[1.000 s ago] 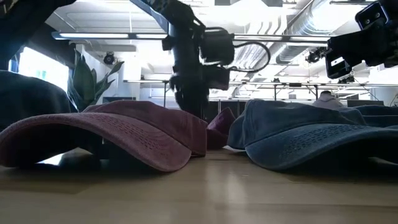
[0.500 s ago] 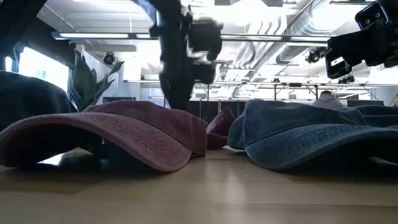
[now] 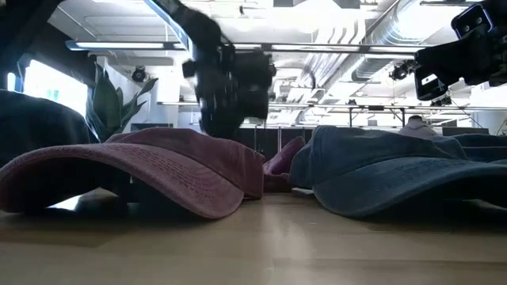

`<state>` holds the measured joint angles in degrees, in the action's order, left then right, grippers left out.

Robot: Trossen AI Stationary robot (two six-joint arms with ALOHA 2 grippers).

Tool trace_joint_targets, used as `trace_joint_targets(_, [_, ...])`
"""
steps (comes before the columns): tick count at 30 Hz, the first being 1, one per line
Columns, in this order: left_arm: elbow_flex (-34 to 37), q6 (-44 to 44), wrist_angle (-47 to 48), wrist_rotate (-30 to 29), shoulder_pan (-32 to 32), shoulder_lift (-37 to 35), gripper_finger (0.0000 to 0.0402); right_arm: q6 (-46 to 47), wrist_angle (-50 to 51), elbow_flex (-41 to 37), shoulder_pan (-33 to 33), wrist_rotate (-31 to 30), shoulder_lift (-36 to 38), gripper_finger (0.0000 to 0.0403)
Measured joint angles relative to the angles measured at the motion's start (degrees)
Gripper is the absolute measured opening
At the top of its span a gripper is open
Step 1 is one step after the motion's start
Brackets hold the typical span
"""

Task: Pick & Place hat
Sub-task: Put the top red cap into the top transparent bin

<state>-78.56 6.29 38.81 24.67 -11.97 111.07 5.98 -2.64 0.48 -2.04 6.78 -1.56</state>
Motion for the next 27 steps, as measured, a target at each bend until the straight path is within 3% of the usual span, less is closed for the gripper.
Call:
trace_joint_targets(6, [-3.53,3.40,3.39,-6.18,1.15,-3.30,0.0039,0.01,-0.05,-0.01,0.02,0.01,0.00,0.0012])
trace_joint_targets(12, [-3.64,4.50,6.81,-6.04,1.12,-3.68,0.0039,0.01,-0.03,0.00,0.01,0.01,0.02,0.0012])
trace_joint_targets(15, [-1.24,6.78,6.13,-2.95,1.12,-3.45,0.0045,0.02,-0.05,-0.01,0.02,0.01,0.02,0.0012])
trace_joint_targets(23, [-0.18,8.92,4.85,2.48,1.12,-2.06,0.0140,0.00,-0.04,0.00,0.01,0.03,0.02,0.0012])
trace_joint_targets(27, [-3.81,5.32,10.52,-1.60,1.16,-2.95,0.0184,0.01,-0.05,0.00,0.02,0.03,0.02,0.0012])
